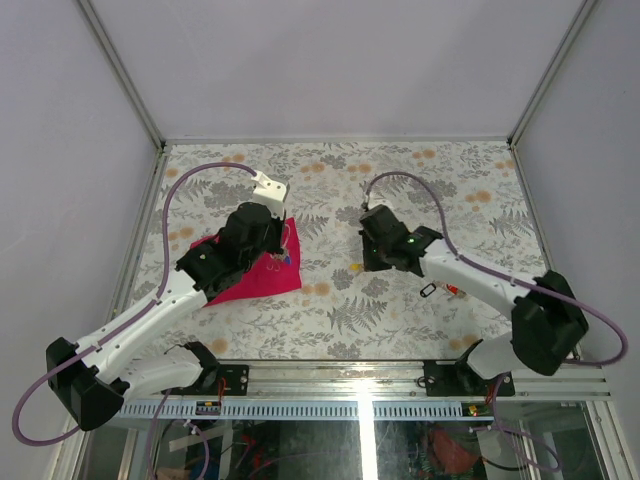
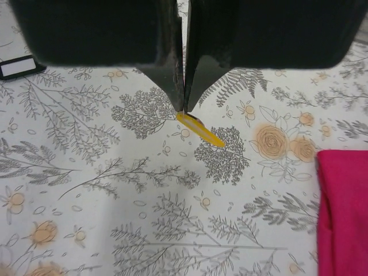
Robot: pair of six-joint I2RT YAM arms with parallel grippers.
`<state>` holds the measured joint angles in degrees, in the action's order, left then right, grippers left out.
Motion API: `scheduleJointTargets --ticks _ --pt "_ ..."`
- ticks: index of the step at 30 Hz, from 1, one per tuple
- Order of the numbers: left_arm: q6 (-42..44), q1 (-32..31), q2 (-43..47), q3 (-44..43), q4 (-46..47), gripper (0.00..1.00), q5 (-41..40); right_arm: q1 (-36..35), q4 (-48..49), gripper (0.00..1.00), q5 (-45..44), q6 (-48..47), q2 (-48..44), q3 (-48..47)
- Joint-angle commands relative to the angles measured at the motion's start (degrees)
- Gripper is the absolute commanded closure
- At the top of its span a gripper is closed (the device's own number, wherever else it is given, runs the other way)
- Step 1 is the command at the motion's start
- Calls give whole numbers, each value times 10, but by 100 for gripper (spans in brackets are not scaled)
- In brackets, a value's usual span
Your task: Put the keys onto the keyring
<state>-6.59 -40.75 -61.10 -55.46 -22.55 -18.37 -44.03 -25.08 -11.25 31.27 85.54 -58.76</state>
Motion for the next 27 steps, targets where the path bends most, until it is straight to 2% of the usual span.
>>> scheduleJointTargets --ticks 1,8,14,19,23,27 --pt "3 4 18 7 53 100 6 57 87 100 107 -32 -93 53" --pt "9 4 39 19 72 100 42 100 275 100 250 -90 -232 177" --pt "20 5 70 35 104 100 132 100 404 100 302 -124 -339 261" --pt "31 6 95 50 131 100 224 100 392 100 357 -157 -368 245" --pt "42 6 107 58 145 100 307 100 447 100 414 -157 -366 256" --pt "48 7 115 64 157 100 356 100 511 100 454 -156 -349 262"
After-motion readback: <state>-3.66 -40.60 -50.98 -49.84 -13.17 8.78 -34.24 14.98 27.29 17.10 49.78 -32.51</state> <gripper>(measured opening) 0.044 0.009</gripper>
